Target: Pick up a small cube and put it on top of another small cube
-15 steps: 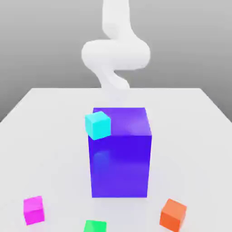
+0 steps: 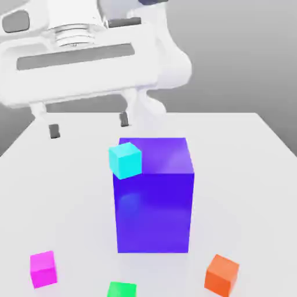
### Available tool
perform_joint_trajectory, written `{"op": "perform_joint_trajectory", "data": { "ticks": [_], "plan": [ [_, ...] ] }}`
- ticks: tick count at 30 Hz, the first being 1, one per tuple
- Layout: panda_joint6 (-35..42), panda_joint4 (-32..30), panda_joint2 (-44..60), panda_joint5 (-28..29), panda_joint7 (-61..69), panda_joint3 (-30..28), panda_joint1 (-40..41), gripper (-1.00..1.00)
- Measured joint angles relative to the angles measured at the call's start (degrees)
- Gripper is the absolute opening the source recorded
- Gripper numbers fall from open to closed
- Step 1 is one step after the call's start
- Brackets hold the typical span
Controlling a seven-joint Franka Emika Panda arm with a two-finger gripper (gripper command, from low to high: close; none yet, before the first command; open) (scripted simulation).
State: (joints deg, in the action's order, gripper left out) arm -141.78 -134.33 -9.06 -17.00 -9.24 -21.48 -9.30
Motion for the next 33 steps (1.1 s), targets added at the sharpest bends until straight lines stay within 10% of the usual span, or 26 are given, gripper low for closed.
{"op": "perform_joint_trajectory", "data": {
  "ticks": [20,21,33],
  "plan": [
    [-17.9,-0.9,36.6,-8.6,28.0,2.4,12.8,0.0],
    [-18.6,-0.6,37.6,-9.4,28.6,3.2,13.4,-1.0],
    [-12.5,-2.9,29.0,-1.9,23.2,-2.9,8.7,-1.0]
  ]
}}
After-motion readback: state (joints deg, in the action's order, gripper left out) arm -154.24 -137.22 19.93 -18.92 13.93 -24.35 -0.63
